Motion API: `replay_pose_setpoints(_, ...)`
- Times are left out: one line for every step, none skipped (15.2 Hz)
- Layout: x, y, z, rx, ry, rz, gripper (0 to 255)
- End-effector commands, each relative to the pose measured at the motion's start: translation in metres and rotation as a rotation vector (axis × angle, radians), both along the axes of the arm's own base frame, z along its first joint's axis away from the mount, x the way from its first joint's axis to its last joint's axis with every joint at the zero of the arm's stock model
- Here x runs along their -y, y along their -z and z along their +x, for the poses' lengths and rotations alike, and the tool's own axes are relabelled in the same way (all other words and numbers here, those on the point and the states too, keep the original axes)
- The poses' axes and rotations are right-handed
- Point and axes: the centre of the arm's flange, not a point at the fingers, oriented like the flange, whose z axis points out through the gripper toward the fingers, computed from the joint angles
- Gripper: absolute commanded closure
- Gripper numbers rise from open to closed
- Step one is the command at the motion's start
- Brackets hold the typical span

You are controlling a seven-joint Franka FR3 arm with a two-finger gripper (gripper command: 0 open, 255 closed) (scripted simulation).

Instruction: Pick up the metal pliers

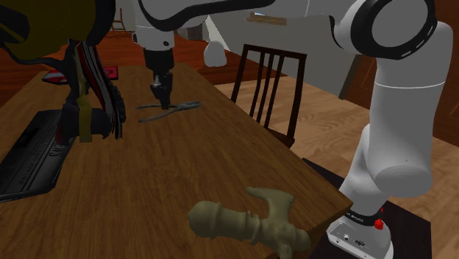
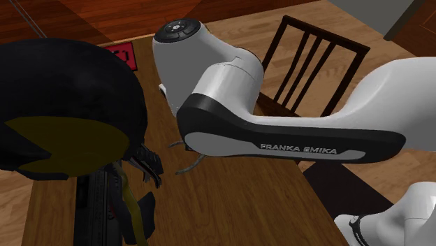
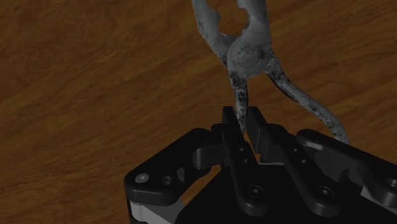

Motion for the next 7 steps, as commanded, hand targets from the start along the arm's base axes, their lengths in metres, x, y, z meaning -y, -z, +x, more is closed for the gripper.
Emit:
replay_pose_setpoints(0.001,-0.011,0.000,-0.001,0.000,0.000,255)
replay_pose_setpoints(0.001,-0.017,0.000,-0.001,0.000,0.000,255)
replay_pose_setpoints(0.001,-0.022,0.000,-0.001,0.000,0.000,255)
replay_pose_setpoints(0.001,-0.027,0.000,-0.001,0.000,0.000,255)
replay_pose_setpoints(0.001,-0.032,0.000,-0.001,0.000,0.000,255)
replay_pose_setpoints(0.002,-0.033,0.000,-0.001,0.000,0.000,255)
replay_pose_setpoints(0.002,-0.033,0.000,-0.001,0.000,0.000,255)
